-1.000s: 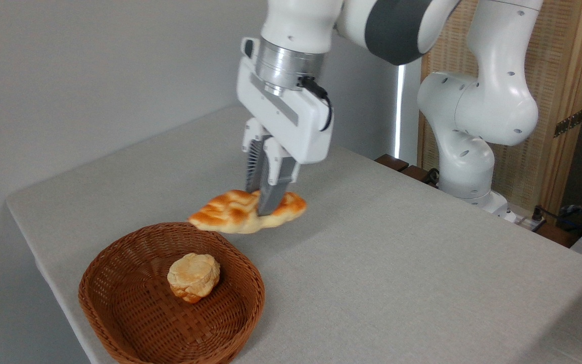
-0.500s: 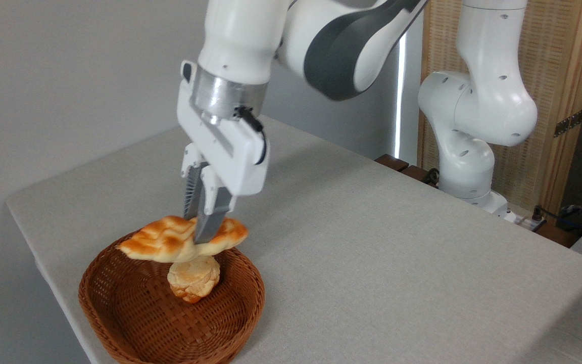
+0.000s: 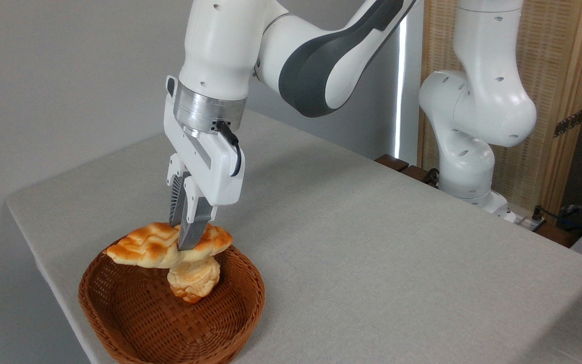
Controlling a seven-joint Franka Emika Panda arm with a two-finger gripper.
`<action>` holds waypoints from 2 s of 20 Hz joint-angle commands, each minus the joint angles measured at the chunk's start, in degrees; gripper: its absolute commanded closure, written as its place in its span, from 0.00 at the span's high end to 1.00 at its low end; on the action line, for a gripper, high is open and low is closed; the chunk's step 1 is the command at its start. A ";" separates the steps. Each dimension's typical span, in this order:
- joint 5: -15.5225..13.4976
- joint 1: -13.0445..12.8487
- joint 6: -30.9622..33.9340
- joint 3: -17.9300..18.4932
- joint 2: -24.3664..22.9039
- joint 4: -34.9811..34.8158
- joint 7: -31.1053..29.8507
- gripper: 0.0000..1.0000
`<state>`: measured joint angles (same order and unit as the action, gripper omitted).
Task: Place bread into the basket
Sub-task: 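Lower the roll into the basket beside the bun and open the gripper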
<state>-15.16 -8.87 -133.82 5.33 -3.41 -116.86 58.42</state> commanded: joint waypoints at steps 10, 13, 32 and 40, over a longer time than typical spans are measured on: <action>-1.01 -0.09 -0.39 -0.14 0.95 0.49 -0.41 1.00; -1.01 -0.09 -0.39 -0.14 0.95 0.58 -0.41 1.00; -0.93 -0.09 -0.39 -0.14 0.95 0.58 -0.41 1.00; -0.93 0.00 0.31 -0.06 -0.11 0.84 -3.74 1.00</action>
<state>-15.16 -8.87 -133.82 5.31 -2.66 -116.47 58.08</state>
